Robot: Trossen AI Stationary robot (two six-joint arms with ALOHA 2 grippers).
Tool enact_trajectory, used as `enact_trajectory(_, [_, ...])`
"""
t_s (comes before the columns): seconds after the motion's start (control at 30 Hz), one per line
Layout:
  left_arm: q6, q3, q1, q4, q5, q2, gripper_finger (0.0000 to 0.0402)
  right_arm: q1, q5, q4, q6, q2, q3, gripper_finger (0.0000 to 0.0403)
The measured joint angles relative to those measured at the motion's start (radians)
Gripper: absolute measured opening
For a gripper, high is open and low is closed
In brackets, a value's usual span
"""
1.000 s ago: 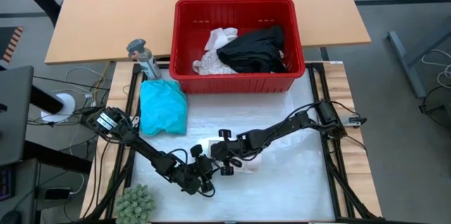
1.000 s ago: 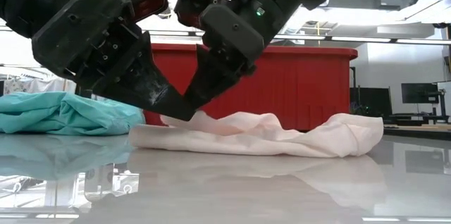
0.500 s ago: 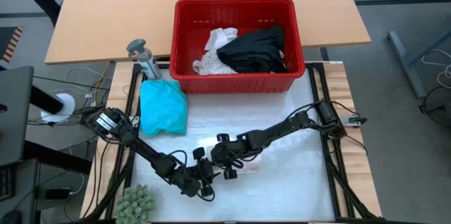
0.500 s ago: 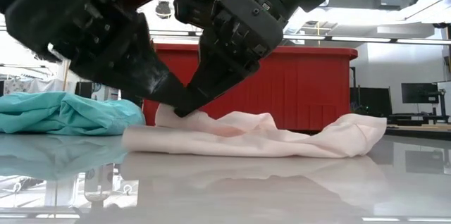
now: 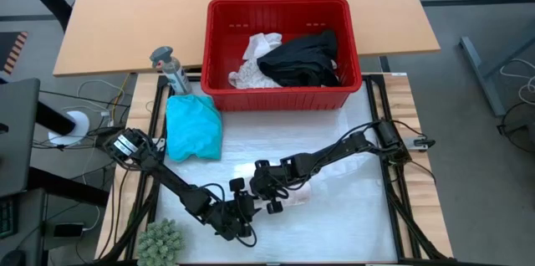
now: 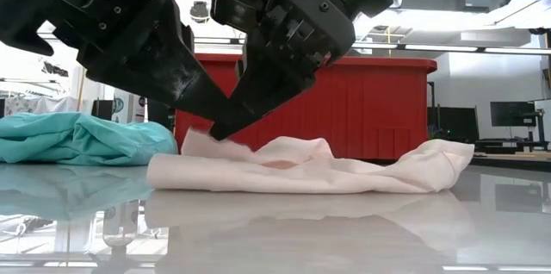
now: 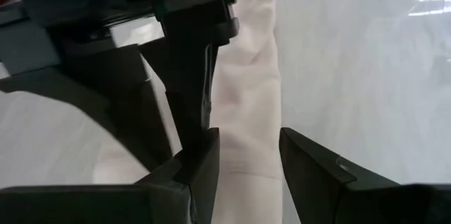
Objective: Fold laundry
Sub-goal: Fold the white underwear
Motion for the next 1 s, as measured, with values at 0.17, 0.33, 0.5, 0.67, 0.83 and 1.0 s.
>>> enact_trajectory(0.17, [0.010,0.000,-0.003,-0.003,0.003,0.000,0.0141,-0.001,0.002,0.002,0.011,0.000,0.000,0.0184])
enact_trajectory(0.33, [0.020,0.000,-0.006,-0.034,-0.025,-0.031,0.0141,-0.014,0.003,0.001,0.018,-0.017,0.000,0.0211])
enact_trajectory(0.5, [0.031,0.000,-0.023,-0.114,-0.142,-0.095,0.0141,-0.031,0.003,-0.022,0.005,-0.069,0.001,0.0201])
enact_trajectory(0.67, [-0.032,-0.037,-0.003,-0.099,-0.282,-0.095,0.0141,-0.048,-0.011,-0.131,-0.003,-0.095,-0.002,0.0173])
enact_trajectory(0.83, [-0.099,-0.096,0.032,-0.010,-0.246,-0.080,0.0141,-0.030,0.056,-0.191,-0.002,-0.090,-0.014,0.0101])
enact_trajectory(1.0, [-0.030,-0.110,0.037,0.118,-0.224,-0.082,0.0141,-0.012,0.123,-0.194,-0.002,-0.089,-0.046,0.0018])
